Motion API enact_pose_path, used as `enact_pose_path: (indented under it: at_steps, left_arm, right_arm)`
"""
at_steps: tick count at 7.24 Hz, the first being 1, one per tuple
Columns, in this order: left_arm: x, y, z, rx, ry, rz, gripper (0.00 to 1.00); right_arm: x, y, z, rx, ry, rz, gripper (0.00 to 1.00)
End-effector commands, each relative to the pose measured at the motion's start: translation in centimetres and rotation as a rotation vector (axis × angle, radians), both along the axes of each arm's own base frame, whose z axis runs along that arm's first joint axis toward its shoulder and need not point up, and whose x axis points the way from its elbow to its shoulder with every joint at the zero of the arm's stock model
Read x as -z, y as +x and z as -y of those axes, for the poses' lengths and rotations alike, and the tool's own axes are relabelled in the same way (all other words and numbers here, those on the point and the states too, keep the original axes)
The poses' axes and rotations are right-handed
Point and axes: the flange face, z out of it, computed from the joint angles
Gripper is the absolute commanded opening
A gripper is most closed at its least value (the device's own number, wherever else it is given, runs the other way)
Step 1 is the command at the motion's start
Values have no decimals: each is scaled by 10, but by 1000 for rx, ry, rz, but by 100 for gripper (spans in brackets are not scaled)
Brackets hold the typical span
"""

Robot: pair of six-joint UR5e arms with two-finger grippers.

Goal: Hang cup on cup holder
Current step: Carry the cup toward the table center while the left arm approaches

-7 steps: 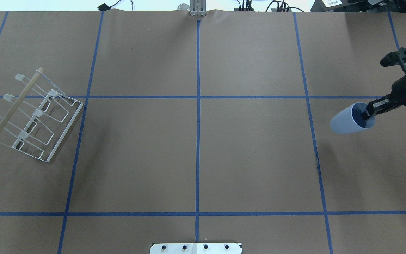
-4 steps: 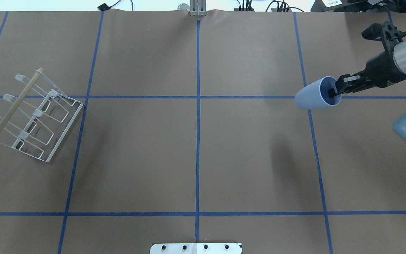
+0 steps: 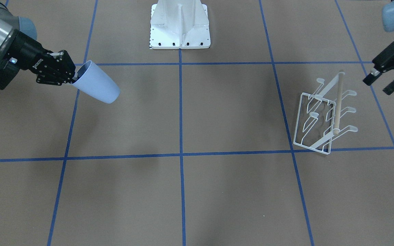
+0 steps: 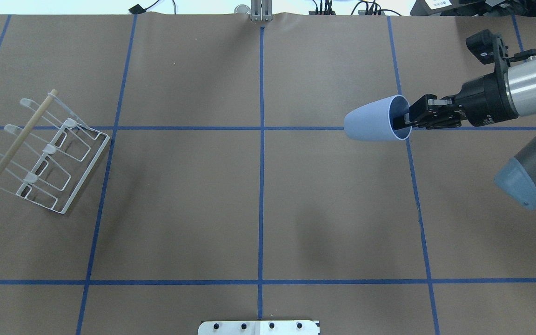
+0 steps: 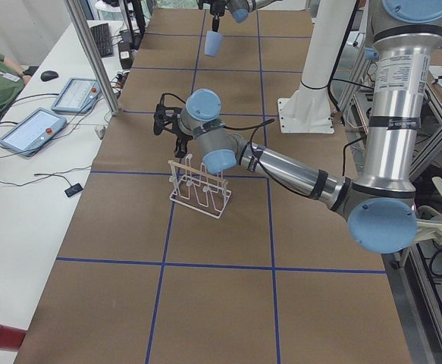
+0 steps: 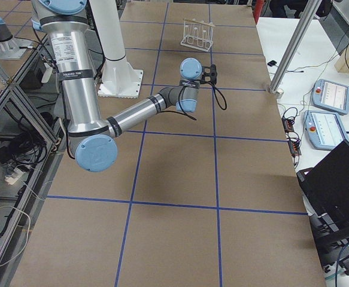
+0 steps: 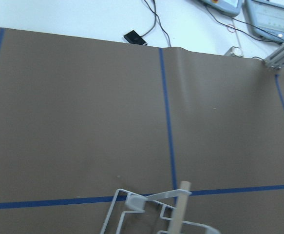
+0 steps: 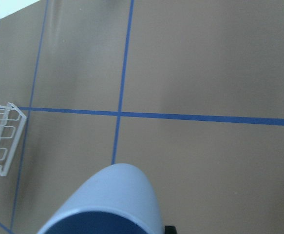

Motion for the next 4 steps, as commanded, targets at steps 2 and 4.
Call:
enact_pose_path:
  at_steps: [2,4]
  left_arm:
    - [118,77,-20,-103,-111,-270,97]
    - [165,113,-40,-115,-105,-444,94]
  right_arm:
    - [24,-15,-37,-47,-34,283,0]
    - [36,-38,-68,-69,-20,482,0]
